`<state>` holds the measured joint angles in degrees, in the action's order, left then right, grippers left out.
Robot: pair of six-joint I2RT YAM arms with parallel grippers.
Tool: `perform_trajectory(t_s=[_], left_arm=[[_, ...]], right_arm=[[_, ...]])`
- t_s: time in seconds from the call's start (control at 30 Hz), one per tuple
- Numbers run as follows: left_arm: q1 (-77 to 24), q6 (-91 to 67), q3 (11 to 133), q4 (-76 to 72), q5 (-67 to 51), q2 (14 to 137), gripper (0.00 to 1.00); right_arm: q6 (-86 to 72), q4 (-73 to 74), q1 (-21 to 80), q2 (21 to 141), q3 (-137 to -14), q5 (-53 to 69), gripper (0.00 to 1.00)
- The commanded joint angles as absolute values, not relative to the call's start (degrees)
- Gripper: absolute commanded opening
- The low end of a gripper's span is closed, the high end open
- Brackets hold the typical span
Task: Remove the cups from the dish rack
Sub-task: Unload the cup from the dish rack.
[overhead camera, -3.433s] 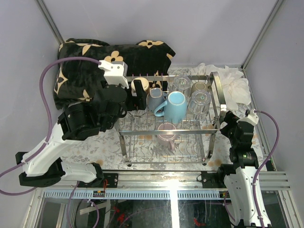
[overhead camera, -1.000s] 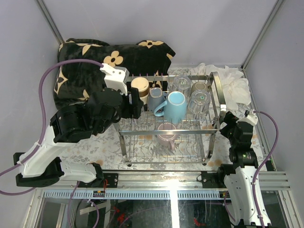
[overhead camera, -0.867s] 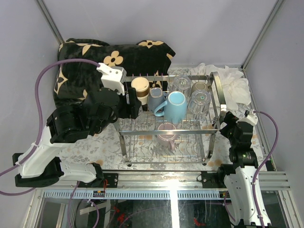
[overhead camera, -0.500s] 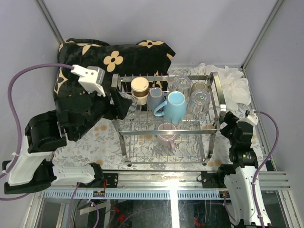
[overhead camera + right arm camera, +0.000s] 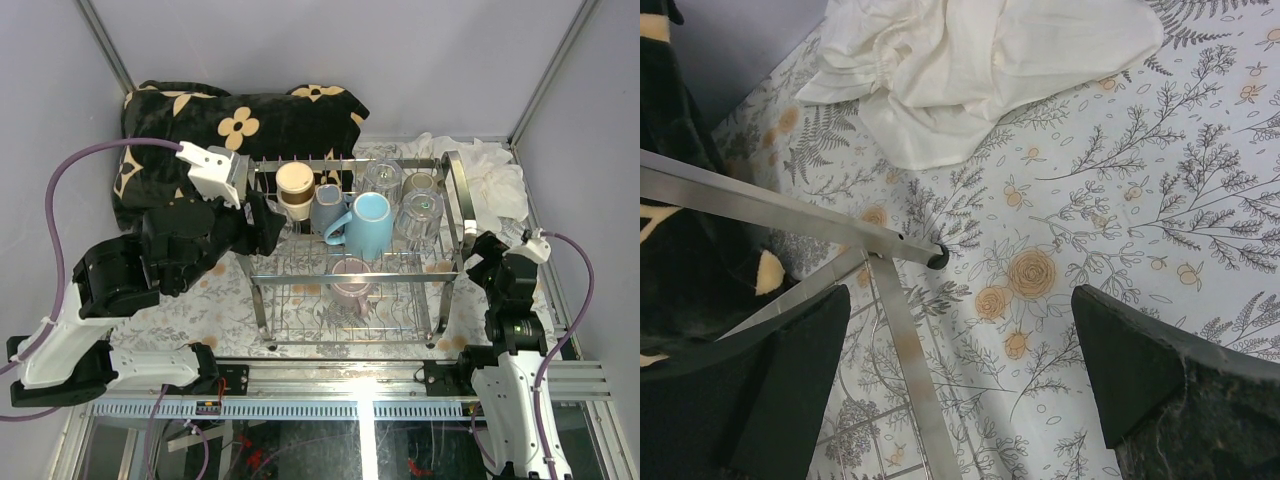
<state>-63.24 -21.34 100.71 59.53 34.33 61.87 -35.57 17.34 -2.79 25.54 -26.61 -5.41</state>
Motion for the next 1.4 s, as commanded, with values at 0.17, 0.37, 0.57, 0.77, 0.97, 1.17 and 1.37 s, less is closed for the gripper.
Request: perform_trajectory(t_s=[0.17, 0.37, 0.57, 0.77, 0.97, 1.17, 1.37], left_arm=[[-63.0, -17.4, 100.9, 57.6, 33.3, 65.2, 0.01], [-63.0, -16.1, 104.1, 60.3, 33.2, 69.4, 0.06], [-63.1, -16.3, 103.9, 60.2, 33.0, 69.2, 0.27], [-63.1, -16.4, 101.4, 60.7, 33.5, 68.7, 0.44], [-63.1, -15.6, 100.3, 60.8, 34.0, 67.9, 0.66], [-63.0, -15.6, 99.7, 60.7, 33.2, 67.3, 0.82], [-63.0, -15.5, 99.9, 60.7, 33.3, 67.5, 0.81]], right_arm=[[-35.3, 14.5, -2.7, 25.9, -26.8, -6.4, 0.99], [-35.4, 14.5, -2.7, 25.5, -26.3, -6.2, 1.0], [-35.4, 14.5, -2.7, 25.3, -26.1, -6.1, 0.99], [-35.5, 14.5, -2.7, 25.1, -25.9, -6.2, 0.99], [-35.4, 14.6, -2.7, 25.0, -25.8, -6.2, 0.99], [-35.5, 14.5, -2.7, 25.2, -25.8, -6.1, 0.99], [-35.5, 14.6, -2.7, 25.0, -25.7, -6.2, 0.99]])
